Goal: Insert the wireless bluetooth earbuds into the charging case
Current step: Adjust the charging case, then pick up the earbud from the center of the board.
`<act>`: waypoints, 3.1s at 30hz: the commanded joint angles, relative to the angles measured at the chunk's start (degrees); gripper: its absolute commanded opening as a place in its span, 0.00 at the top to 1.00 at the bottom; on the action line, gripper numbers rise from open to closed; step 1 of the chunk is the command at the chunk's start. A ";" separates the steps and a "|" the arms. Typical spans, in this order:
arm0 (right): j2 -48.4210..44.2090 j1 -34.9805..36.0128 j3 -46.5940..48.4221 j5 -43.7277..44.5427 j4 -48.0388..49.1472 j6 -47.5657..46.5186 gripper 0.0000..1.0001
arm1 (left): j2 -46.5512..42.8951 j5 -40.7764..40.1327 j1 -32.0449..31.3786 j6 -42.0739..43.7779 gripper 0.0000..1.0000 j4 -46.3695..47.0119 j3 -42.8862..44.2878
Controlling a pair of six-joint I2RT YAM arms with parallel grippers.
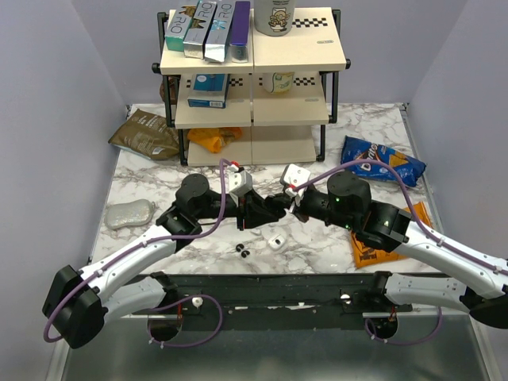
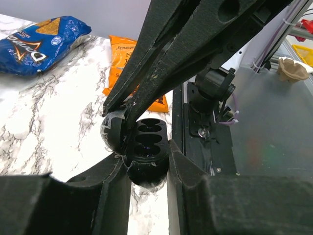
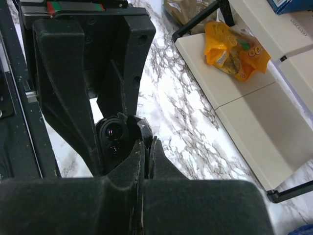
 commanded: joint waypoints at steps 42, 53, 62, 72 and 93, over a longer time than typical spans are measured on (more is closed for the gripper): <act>15.86 -3.52 -11.01 -11.91 11.71 29.54 0.45 | -39.98 -44.49 -0.91 -5.28 1.00 -17.31 -14.54; 30.55 0.00 -7.58 -13.94 15.32 31.48 0.46 | -45.53 -53.55 -0.91 -6.42 1.00 -23.91 -14.10; 36.17 0.88 -5.04 -11.22 17.07 31.66 0.49 | -46.68 -55.57 -0.91 -6.68 1.00 -24.79 -14.18; 42.67 0.88 -1.52 -9.98 16.73 31.65 0.53 | -46.77 -56.36 -0.91 -6.68 1.00 -24.79 -14.27; 47.86 2.37 0.24 -7.88 14.97 33.15 0.55 | -46.50 -55.66 -0.91 -7.21 1.00 -24.35 -14.54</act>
